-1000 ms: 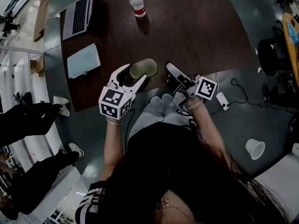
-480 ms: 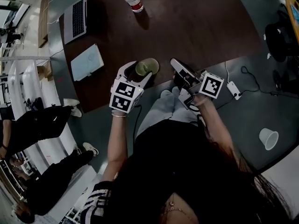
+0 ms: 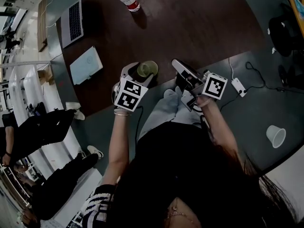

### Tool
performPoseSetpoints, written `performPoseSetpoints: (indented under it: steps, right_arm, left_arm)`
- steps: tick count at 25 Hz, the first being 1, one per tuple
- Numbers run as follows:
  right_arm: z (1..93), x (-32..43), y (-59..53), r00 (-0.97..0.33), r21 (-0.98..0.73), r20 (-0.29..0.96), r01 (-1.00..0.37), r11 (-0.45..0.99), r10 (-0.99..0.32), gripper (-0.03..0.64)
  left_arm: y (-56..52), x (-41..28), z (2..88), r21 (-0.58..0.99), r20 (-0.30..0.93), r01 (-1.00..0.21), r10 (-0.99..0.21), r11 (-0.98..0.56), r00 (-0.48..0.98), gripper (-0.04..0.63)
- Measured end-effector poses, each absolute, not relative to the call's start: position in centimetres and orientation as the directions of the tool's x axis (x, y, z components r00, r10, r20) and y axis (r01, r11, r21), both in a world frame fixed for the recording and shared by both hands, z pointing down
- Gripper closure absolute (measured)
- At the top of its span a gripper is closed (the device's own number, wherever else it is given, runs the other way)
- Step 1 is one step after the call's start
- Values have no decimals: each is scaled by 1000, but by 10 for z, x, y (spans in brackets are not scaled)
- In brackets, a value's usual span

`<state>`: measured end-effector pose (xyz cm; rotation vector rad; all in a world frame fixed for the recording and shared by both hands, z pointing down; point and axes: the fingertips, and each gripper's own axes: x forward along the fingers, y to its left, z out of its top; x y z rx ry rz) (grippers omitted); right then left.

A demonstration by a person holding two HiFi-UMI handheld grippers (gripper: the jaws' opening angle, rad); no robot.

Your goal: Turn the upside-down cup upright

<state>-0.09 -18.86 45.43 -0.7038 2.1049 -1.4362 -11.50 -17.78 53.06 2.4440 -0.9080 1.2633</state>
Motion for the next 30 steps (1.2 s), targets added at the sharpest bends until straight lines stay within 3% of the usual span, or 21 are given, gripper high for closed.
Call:
performPoseSetpoints:
  steps: [30]
  right_arm:
    - [451, 3, -180, -764, -943, -119, -112, 312, -634, 600]
  left_arm:
    - [-169, -109, 551, -18, 806, -623, -380, -782, 455, 320]
